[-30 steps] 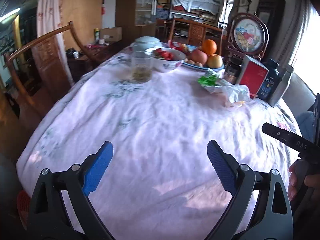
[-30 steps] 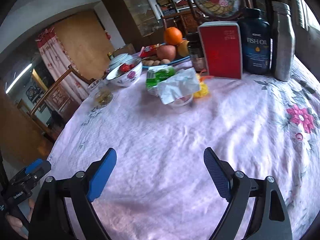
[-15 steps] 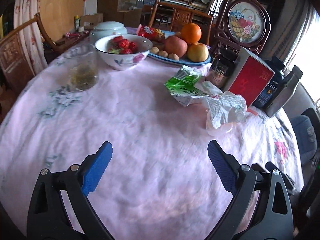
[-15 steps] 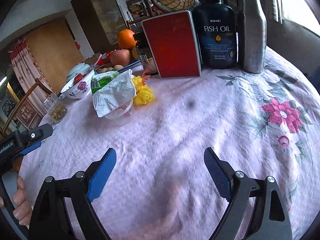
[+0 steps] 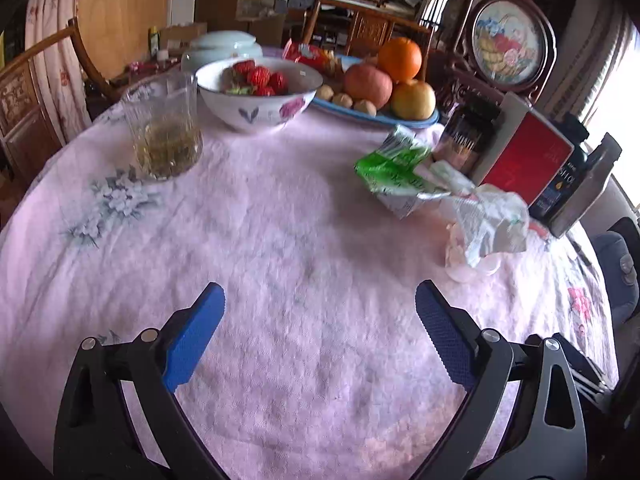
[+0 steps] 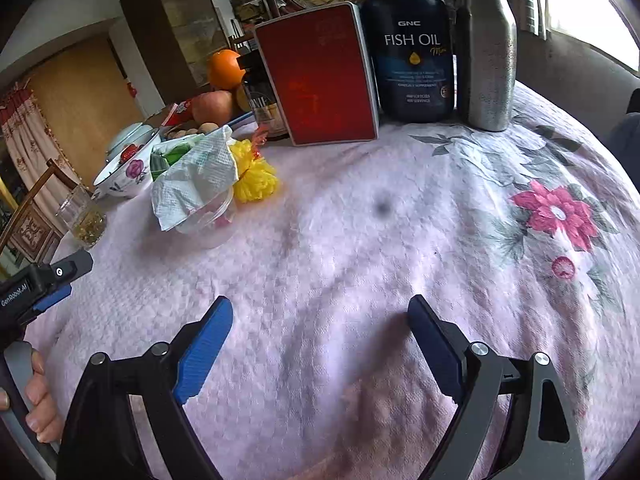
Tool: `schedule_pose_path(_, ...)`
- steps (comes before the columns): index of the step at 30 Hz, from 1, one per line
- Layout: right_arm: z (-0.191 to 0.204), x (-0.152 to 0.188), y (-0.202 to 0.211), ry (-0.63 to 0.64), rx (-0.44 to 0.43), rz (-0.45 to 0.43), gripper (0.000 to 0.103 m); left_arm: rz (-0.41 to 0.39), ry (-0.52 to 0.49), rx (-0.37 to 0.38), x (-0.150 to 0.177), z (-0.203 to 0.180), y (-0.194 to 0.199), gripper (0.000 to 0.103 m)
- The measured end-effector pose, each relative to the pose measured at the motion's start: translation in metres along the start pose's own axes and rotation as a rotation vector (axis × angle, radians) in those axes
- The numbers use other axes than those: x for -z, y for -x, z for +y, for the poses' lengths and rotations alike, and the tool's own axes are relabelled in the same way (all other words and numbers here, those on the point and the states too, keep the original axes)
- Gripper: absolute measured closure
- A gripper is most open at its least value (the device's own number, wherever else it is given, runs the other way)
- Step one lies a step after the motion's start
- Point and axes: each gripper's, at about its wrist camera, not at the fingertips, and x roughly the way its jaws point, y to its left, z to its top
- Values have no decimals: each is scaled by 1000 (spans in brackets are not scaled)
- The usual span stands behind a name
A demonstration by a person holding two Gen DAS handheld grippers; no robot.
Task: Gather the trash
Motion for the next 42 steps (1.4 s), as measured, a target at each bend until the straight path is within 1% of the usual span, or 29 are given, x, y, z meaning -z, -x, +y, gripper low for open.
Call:
schedule_pose_path(2, 8, -7, 2, 10, -6, 10, 15, 9, -5, -12, 0, 1, -5, 10)
schedule_pose_path(6, 35, -30, 7, 86, -5, -25, 15, 17, -7, -32, 0, 3, -11, 10)
schedule_pose_path(8, 51, -44, 2, 123, -2, -36, 15, 31, 5, -28, -1, 6, -14, 10)
schedule_pose_path(12, 79, -69, -16, 160, -21, -22, 15, 40, 23, -28, -2, 11, -17, 10)
schedule_pose_path(16, 103, -89, -34, 236, 37, -48, 15, 49, 36, -22, -3, 14, -18, 10)
schedule_pose_path(19, 112, -94, -50, 275, 76, -19, 17, 55, 38, -16, -3, 13, -19, 10)
schedule_pose_path(21, 117, -94, -56, 320, 97, -6, 25, 59, 42, -9, -3, 13, -20, 10)
schedule_pose_path(22, 119, -93, -60, 343, 117, 11, 41, 61, 43, -7, -3, 13, -20, 10)
schedule_pose_path(23, 119, -92, -63, 348, 134, 28, 62, 62, 43, -4, -3, 12, -20, 10)
schedule_pose_path(24, 117, -91, -64, 338, 129, 39, 74, 63, 45, -3, -3, 12, -20, 10)
schedule_pose_path(25, 114, -91, -61, 323, 113, 45, 88, 65, 46, -2, -3, 12, -20, 10)
schedule_pose_path(26, 111, -91, -57, 310, 108, 40, 93, 66, 47, -2, -3, 12, -21, 10)
schedule_pose_path(28, 102, -90, -40, 276, 80, -5, 95, 69, 50, 1, -3, 12, -21, 10)
schedule_pose_path(30, 91, -88, -18, 234, 30, -59, 96, 70, 53, 5, -4, 13, -21, 10)
schedule_pose_path(32, 80, -85, 1, 194, -23, -87, 96, 68, 51, 3, -4, 12, -21, 10)
schedule_pose_path(34, 67, -78, 16, 155, -84, -92, 96, 71, 48, 1, -3, 11, -22, 10)
schedule_pose_path(36, 56, -69, 27, 133, -109, -101, 96, 71, 46, 1, -3, 11, -22, 10)
schedule_pose_path(38, 44, -59, 34, 106, -142, -91, 95, 66, 45, -5, -3, 11, -21, 10)
schedule_pose_path(40, 32, -49, 34, 78, -145, -76, 95, 67, 42, -10, -3, 11, -22, 10)
schedule_pose_path(41, 27, -45, 33, 63, -151, -65, 93, 68, 39, -13, -2, 11, -23, 10)
schedule_pose_path(42, 22, -42, 30, 42, -160, -43, 93, 69, 37, -17, -2, 11, -23, 10)
